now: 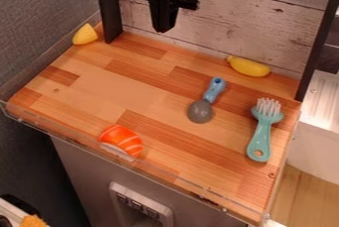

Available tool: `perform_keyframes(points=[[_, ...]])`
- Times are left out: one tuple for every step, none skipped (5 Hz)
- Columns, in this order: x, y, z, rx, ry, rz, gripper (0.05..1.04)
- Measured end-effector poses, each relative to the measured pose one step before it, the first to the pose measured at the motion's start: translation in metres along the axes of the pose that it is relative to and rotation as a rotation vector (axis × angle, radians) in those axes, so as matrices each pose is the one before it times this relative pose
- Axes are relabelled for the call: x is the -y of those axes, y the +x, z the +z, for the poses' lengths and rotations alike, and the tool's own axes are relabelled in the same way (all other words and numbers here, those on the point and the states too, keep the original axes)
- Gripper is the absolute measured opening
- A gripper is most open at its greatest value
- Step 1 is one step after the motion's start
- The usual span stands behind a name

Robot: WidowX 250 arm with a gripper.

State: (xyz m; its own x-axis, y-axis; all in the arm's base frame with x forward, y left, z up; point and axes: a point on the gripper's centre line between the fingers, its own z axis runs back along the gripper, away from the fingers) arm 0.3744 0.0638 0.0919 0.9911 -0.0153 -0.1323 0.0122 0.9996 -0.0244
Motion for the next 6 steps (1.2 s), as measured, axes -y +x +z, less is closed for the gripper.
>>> perform_keyframes(points=[[-0.00673, 0.00217, 0.00003, 0.0217, 0.0020, -0.1303, 0.063], [-0.02970, 0.00161, 0.01052, 0.0635, 0.0175, -0.1713, 0.063], [-0.02644, 0.00172, 0.00373, 0.0484, 0.0116, -0.2228, 0.063], [-0.02771, -0.01122, 0.00563, 0.0347, 0.0247, -0.2260, 0.063], [-0.00809, -0.00483, 0.00125, 0.0008, -0.0281, -0.2110, 0.065], [0.00087, -0.00303, 0.00086, -0.0064, -0.0344, -0.0763, 0.066]])
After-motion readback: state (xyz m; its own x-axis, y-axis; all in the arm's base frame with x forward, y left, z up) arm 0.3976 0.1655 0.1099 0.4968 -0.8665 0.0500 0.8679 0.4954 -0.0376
